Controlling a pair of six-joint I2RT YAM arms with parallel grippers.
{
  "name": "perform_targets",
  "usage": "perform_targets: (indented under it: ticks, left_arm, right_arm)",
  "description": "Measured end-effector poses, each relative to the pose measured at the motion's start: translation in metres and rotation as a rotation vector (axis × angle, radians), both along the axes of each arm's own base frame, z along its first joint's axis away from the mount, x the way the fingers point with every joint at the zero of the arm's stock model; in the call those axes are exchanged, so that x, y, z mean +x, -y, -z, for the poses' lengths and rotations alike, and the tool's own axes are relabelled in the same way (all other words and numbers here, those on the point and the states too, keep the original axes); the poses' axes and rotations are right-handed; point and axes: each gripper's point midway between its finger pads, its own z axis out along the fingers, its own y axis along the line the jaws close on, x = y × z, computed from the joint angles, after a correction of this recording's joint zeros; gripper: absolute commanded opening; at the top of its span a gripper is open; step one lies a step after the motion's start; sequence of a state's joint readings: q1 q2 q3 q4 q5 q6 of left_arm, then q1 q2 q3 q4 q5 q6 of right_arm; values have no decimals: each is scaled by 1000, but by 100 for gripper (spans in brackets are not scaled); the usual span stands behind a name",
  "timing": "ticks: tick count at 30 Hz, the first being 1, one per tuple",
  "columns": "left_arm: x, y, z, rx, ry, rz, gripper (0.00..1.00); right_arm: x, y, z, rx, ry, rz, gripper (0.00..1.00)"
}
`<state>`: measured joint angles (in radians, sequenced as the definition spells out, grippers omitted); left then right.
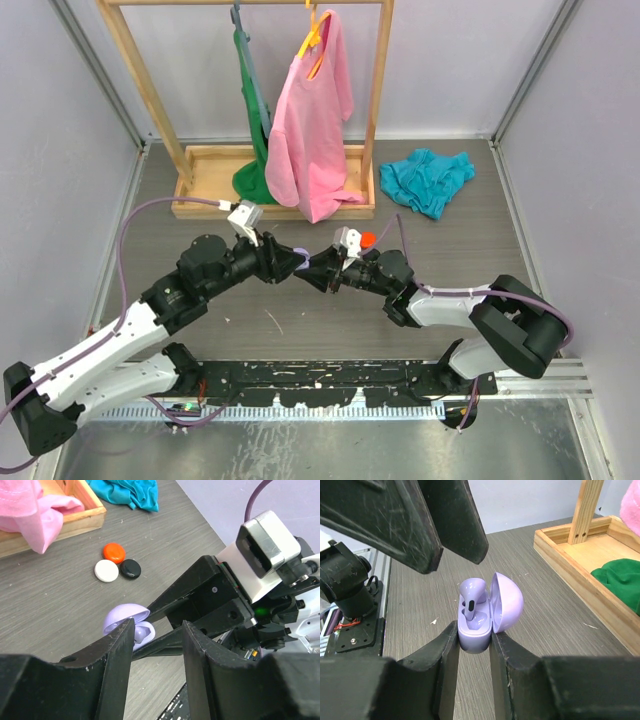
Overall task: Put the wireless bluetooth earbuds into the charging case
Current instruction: Place the earbud in the charging case.
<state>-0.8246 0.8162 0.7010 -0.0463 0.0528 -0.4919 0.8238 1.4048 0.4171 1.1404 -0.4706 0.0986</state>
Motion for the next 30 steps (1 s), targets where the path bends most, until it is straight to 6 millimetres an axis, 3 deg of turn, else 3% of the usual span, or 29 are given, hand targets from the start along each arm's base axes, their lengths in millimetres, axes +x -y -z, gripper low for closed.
perform_targets:
  ticks: [13,25,30]
  left_arm:
    - [-6,1,7,131,-206,-2,41]
    - [-5,0,32,227,-294,-15,37]
    - [0,1,28,248,-284,-19,38]
  right_arm:
    - [3,-1,7,-41,7,4,1]
    - [3,-1,10,-54,4,3,1]
    - [2,-1,10,-54,6,0,1]
